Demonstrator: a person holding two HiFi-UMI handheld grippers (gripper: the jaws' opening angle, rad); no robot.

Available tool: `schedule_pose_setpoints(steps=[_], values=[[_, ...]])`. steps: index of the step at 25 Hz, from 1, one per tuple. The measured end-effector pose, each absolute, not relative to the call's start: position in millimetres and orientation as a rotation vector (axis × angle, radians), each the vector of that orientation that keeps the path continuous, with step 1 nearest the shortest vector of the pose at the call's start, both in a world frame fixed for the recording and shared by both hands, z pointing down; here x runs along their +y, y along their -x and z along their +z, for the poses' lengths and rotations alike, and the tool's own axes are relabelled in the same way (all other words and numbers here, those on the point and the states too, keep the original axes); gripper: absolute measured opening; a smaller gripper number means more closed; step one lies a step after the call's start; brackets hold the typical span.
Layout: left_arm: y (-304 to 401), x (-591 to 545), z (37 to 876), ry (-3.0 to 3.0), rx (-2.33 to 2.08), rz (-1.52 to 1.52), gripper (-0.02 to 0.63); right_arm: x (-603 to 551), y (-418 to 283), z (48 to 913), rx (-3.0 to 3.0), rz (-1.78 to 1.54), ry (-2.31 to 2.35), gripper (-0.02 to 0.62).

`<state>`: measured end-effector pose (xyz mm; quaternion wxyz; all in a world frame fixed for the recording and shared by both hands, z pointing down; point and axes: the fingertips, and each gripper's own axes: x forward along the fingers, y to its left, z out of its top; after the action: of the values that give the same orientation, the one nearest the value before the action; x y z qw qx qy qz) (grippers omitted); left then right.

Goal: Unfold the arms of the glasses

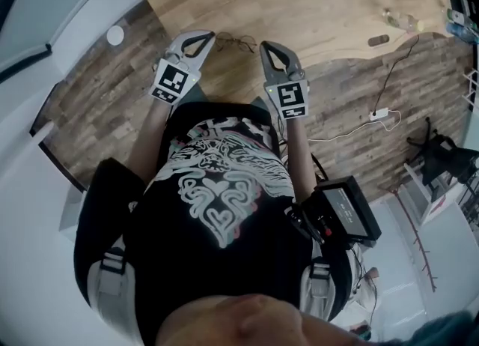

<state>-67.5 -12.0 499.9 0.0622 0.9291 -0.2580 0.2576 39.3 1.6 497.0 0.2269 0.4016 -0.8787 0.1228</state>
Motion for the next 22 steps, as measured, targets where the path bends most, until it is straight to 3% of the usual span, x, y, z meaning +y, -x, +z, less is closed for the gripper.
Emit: schedule_pose_setpoints(steps=[11, 14, 22], values=[[63, 24, 579, -2.827, -0.382, 1.284, -0.011, 11, -9, 533, -2.307, 0.130, -0.763, 0.003], [59, 28, 585, -2.811, -0.323, 1.324, -0.011, 21, 1, 548, -2.276, 0.107, -0.649, 0.054], [56, 19, 613, -2.805, -0.207, 1.392, -0.011, 11, 16, 586, -2.234, 0.109, -0.487, 0.057]])
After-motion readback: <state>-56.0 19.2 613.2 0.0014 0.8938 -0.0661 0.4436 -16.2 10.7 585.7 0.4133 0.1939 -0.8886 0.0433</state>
